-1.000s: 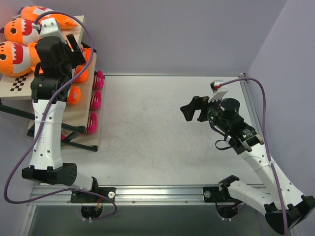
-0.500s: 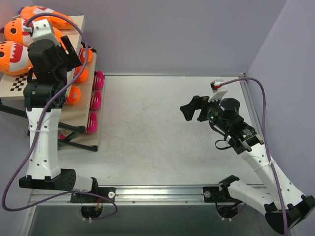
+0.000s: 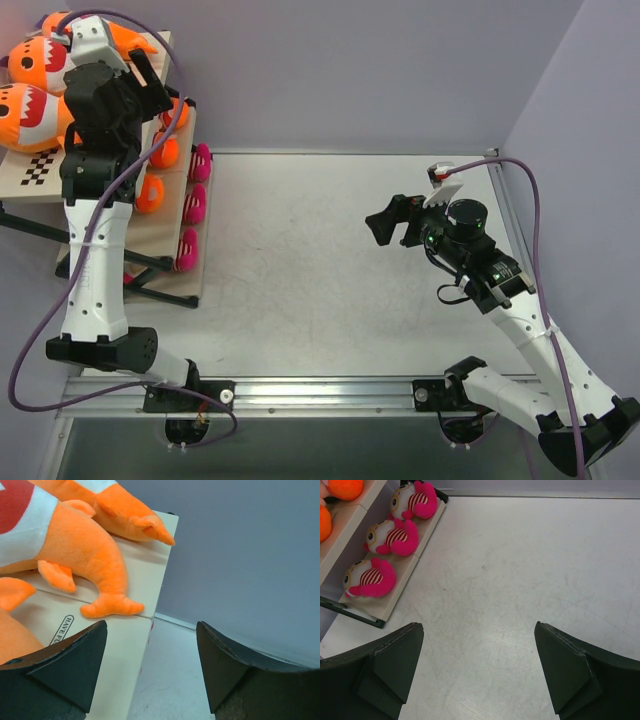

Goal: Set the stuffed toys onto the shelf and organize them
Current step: Place the stuffed toy onto shelf

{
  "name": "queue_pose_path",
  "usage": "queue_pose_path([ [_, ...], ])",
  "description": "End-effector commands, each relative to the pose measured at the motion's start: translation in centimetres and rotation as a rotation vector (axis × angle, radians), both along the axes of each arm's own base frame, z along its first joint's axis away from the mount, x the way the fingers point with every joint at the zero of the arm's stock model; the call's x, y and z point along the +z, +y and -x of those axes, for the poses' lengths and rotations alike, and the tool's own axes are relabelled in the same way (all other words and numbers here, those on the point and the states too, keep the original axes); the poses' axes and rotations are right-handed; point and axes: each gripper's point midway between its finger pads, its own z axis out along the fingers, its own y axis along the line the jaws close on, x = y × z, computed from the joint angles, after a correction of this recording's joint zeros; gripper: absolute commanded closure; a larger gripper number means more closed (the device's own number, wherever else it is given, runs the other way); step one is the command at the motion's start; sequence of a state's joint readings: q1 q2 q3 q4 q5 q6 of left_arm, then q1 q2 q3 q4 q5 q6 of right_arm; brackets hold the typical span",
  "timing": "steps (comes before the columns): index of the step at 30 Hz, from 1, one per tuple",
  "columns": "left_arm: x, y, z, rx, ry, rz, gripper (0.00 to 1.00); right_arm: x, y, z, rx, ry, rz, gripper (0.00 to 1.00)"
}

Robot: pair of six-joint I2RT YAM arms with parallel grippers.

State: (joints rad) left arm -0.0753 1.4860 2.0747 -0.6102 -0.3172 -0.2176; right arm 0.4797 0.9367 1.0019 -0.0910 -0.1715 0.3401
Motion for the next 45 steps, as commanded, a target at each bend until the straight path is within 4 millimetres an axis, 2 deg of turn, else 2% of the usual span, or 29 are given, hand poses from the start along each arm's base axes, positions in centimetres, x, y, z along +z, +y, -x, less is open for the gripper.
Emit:
queue_pose_path([
  [1,1.9,0.6,-1.8,0.036,-0.085,0.003,0.20,0.8,0.2,-0.4,-0.003,-0.037,-0.014,0.01],
  [6,1.6,1.3,-3.3,0.077,-0.106,-0.024,0.20,0.3,0.5,-0.9,0.003,-0.020,0.000,0.01],
  [11,2.1,0.1,-5.2,0.008,-0.148,-0.052,0.20,0.1,0.8,-1.6,0.005,-0.017,0.019,0.01],
  [14,1.7,-0.6,-6.4,-0.029,-0.146,-0.053,0.20,0.1,1.1,-2.0,0.011,-0.017,0.025,0.01],
  [18,0.0,-1.0,-8.2,-0.043,-0.105,-0.051,0.20,0.0,1.1,-2.3,0.012,-0.015,0.034,0.00],
  [26,-1.2,0.0,-10.0,-0.039,-0.066,0.001,0.18,-0.3,1.0,-1.9,0.009,-0.012,0.028,0.01],
  [30,-2.2,0.5,-9.7,-0.011,-0.008,0.022,0.18,0.2,0.4,-1.5,-0.008,-0.036,0.013,0.01],
  [35,-2.3,1.5,-8.8,0.052,0.006,0.032,0.18,0.3,0.0,-1.3,-0.012,-0.044,0.039,0.01],
  [38,-1.9,1.9,-7.8,0.069,0.004,0.027,0.18,0.2,0.0,-1.3,-0.010,-0.043,0.050,0.01],
  [45,-3.1,2.8,-7.4,0.104,0.059,0.005,0.18,0.2,0.4,-1.3,0.005,-0.042,0.025,0.01],
])
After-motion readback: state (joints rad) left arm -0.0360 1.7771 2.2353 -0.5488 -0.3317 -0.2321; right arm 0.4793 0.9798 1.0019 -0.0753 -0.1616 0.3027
